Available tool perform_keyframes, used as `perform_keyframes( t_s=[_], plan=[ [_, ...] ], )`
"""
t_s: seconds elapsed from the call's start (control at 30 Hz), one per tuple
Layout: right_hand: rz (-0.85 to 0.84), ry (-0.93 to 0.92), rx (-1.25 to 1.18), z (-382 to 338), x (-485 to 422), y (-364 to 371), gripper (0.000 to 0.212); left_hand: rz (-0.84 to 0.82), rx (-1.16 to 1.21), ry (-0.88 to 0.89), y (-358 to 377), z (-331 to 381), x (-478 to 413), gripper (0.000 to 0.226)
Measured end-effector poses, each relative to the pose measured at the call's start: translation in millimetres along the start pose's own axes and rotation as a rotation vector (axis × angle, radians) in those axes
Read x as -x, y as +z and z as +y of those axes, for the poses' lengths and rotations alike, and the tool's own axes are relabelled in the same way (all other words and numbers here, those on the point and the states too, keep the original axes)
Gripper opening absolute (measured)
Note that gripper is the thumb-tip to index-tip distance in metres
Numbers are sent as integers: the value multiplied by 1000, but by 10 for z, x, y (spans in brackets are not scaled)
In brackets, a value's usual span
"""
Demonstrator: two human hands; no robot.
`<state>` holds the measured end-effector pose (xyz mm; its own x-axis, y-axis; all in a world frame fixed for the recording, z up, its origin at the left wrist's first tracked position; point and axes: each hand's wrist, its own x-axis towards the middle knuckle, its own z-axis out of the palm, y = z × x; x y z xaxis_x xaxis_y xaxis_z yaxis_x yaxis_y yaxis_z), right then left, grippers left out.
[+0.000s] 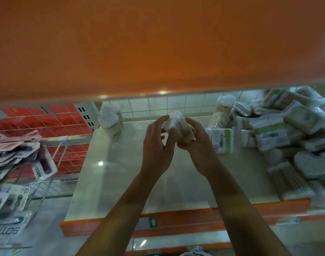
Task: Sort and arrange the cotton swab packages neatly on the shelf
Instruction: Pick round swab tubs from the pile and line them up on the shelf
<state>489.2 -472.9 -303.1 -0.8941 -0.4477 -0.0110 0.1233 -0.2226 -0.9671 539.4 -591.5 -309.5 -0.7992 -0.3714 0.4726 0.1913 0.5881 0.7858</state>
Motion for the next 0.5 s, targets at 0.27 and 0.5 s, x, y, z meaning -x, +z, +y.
perform_keyframes(
  t_s=[0.27,0.5],
  plan=[
    [31,95,-133,102,8,-43,66,45,7,-18,-41,-10,65,37],
    [-137,103,-275,87,67,-9,48,96,26,-18,-72,-48,135,60]
  ],
)
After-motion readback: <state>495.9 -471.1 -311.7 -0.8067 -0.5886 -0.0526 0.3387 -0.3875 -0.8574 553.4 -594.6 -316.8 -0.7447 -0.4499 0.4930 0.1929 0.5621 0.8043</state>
